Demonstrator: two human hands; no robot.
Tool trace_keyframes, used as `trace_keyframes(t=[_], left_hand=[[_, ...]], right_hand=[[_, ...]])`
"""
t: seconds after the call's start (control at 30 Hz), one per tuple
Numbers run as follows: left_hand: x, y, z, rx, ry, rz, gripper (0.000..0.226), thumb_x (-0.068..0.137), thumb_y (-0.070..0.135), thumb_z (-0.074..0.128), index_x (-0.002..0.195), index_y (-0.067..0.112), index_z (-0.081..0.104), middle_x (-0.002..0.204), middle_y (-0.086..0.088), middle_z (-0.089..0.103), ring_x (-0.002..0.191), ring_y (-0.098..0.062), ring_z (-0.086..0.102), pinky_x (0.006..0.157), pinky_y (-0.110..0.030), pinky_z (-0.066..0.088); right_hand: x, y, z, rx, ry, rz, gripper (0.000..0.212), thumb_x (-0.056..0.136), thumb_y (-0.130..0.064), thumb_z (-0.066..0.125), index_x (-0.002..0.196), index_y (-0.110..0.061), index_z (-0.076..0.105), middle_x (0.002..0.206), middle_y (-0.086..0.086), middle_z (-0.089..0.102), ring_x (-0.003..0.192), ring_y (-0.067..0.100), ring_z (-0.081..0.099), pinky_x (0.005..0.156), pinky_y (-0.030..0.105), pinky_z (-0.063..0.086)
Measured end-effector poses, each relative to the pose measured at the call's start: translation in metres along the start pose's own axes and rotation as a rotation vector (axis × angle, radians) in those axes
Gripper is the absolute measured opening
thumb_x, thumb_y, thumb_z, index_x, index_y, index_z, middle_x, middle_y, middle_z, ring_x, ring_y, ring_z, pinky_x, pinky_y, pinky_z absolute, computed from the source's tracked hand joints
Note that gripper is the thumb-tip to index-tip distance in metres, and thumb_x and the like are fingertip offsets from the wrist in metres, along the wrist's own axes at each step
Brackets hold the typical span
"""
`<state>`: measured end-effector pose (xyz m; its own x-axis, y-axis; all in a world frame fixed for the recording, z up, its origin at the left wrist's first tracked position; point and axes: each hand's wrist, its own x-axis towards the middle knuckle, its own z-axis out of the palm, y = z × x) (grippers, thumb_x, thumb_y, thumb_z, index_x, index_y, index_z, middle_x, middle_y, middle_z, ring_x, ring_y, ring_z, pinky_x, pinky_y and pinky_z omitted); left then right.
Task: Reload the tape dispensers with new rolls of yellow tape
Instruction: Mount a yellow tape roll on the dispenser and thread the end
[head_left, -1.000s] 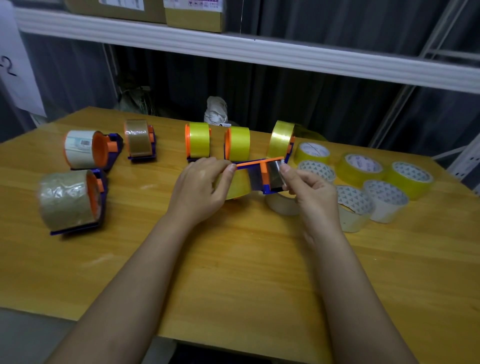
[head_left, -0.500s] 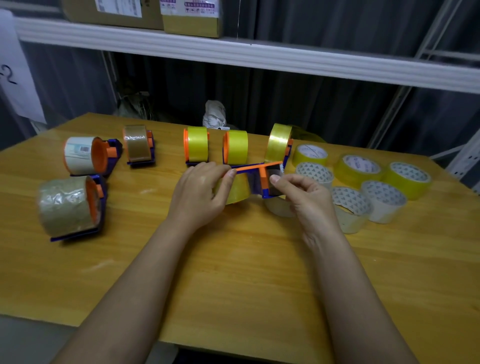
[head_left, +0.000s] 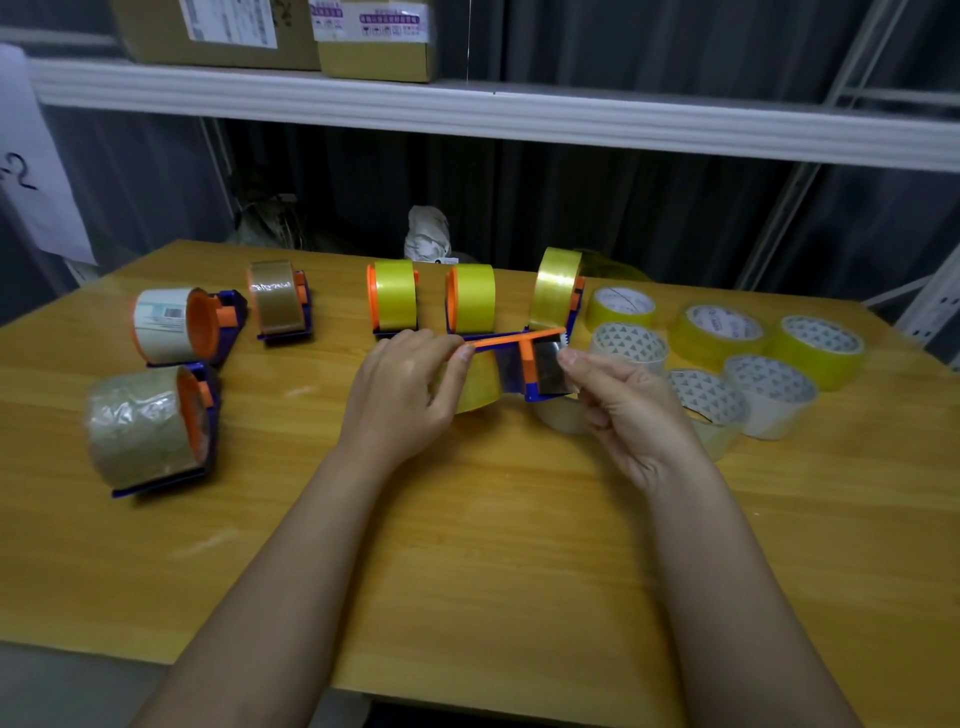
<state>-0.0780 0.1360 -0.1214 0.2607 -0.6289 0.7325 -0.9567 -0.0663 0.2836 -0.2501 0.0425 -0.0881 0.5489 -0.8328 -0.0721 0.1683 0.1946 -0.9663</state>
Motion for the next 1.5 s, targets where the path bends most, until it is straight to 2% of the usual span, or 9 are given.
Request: trace_keyframes(t=[0.17, 0.37, 0.5, 0.67, 0.77, 1.0, 1.13, 1.37, 1.5], left_hand=[[-0.001, 0.0, 0.001, 0.045, -0.011, 0.02, 0.041, 0.095, 0.032, 0.039, 0.099, 0.005, 0.069, 0.081, -0.005, 0.065, 0.075, -0.023, 0.059, 0.064, -0.031, 0.04], [0.001, 0.001, -0.001, 0.085, -0.017, 0.018, 0.04, 0.095, 0.032, 0.039, 0.099, 0.006, 0.069, 0.082, -0.006, 0.066, 0.075, -0.024, 0.059, 0.063, -0.035, 0.043], [0.0, 0.002, -0.002, 0.083, -0.024, 0.006, 0.041, 0.095, 0.032, 0.039, 0.099, 0.005, 0.069, 0.083, -0.006, 0.066, 0.076, -0.024, 0.06, 0.065, -0.032, 0.041], [0.0, 0.003, -0.003, 0.065, -0.028, -0.003, 0.041, 0.095, 0.032, 0.039, 0.1, 0.005, 0.069, 0.084, -0.006, 0.067, 0.077, -0.023, 0.06, 0.067, -0.029, 0.038], [0.0, 0.003, -0.002, 0.047, -0.024, -0.015, 0.041, 0.095, 0.033, 0.039, 0.1, 0.005, 0.068, 0.084, -0.006, 0.066, 0.077, -0.024, 0.059, 0.066, -0.032, 0.04], [0.003, 0.003, -0.005, -0.064, -0.106, -0.077, 0.054, 0.09, 0.054, 0.033, 0.105, 0.013, 0.065, 0.094, 0.004, 0.063, 0.088, -0.012, 0.054, 0.074, -0.028, 0.034], [0.004, 0.001, -0.007, -0.095, -0.176, -0.13, 0.062, 0.077, 0.07, 0.048, 0.111, 0.019, 0.059, 0.097, 0.015, 0.051, 0.091, -0.004, 0.045, 0.078, -0.026, 0.035], [0.005, -0.001, -0.014, -0.285, -0.234, -0.225, 0.036, 0.087, 0.053, 0.055, 0.111, 0.027, 0.06, 0.095, 0.027, 0.051, 0.096, -0.003, 0.045, 0.092, -0.034, 0.041], [0.005, -0.005, -0.018, -0.32, -0.271, -0.243, 0.028, 0.099, 0.026, 0.046, 0.125, 0.028, 0.055, 0.1, 0.03, 0.045, 0.096, 0.025, 0.03, 0.095, -0.029, 0.026]], right_hand=[[0.001, 0.001, -0.004, -0.037, -0.029, 0.071, 0.008, 0.084, -0.013, 0.068, 0.084, -0.005, 0.069, 0.053, -0.008, 0.062, 0.04, 0.0, 0.048, 0.04, 0.008, 0.035], [0.004, 0.001, -0.006, -0.117, -0.106, 0.102, 0.025, 0.084, -0.018, 0.069, 0.061, -0.009, 0.064, 0.052, -0.003, 0.053, 0.044, 0.004, 0.035, 0.042, 0.01, 0.031], [0.002, 0.004, -0.003, -0.113, -0.021, 0.025, 0.014, 0.082, -0.017, 0.072, 0.072, -0.008, 0.068, 0.055, -0.008, 0.062, 0.044, 0.0, 0.05, 0.044, 0.009, 0.037], [0.009, 0.012, -0.005, -0.41, 0.153, -0.313, 0.009, 0.084, -0.019, 0.072, 0.077, -0.019, 0.068, 0.077, -0.014, 0.066, 0.065, -0.015, 0.056, 0.059, 0.002, 0.042], [0.015, 0.019, -0.005, -0.472, 0.12, -0.376, 0.013, 0.09, -0.019, 0.065, 0.079, -0.021, 0.061, 0.09, -0.012, 0.066, 0.086, -0.006, 0.06, 0.073, 0.008, 0.047], [0.016, 0.021, -0.004, -0.499, 0.138, -0.429, 0.017, 0.095, -0.016, 0.058, 0.079, -0.022, 0.053, 0.082, -0.004, 0.063, 0.076, 0.001, 0.06, 0.063, 0.011, 0.047], [0.013, 0.022, -0.003, -0.517, 0.153, -0.435, 0.016, 0.095, -0.015, 0.058, 0.08, -0.021, 0.053, 0.084, -0.004, 0.065, 0.076, -0.001, 0.062, 0.063, 0.013, 0.05], [0.015, 0.017, -0.006, -0.498, 0.144, -0.403, 0.018, 0.097, -0.013, 0.053, 0.08, -0.019, 0.05, 0.077, 0.001, 0.067, 0.069, 0.001, 0.064, 0.062, 0.017, 0.051], [0.014, 0.01, -0.007, -0.183, 0.065, -0.302, 0.018, 0.1, -0.006, 0.044, 0.084, -0.013, 0.046, 0.085, 0.004, 0.066, 0.071, 0.001, 0.07, 0.06, 0.014, 0.054]])
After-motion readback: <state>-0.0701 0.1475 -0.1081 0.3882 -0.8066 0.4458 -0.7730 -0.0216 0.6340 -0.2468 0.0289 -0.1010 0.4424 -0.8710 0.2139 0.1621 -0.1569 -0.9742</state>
